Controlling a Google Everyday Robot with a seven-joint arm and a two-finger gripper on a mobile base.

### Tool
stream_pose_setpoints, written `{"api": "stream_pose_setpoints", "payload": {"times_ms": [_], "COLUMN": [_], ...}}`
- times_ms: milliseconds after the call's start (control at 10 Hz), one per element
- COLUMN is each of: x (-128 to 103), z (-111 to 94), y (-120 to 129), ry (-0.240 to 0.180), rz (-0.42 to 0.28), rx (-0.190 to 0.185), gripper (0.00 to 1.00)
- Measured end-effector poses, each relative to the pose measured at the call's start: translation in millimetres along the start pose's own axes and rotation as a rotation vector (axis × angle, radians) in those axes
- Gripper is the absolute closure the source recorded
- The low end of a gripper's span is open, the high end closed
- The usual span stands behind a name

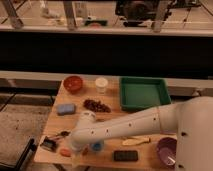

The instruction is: Place pepper in metal cup

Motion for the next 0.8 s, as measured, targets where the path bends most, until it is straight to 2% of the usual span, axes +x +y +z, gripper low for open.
{"api": "stream_pose_setpoints", "payload": {"times_ms": [400, 500, 800], "x": [-5.0, -4.0, 0.4], "z": [5.3, 7.2, 9.2], "y": [-3.6, -4.0, -2.4], "ry": [0.034, 0.039, 0.038], "rz": [-0.006, -0.003, 0.012], "rx": [-0.004, -0.006, -0.013], "gripper": [0.21, 0.29, 0.40]}}
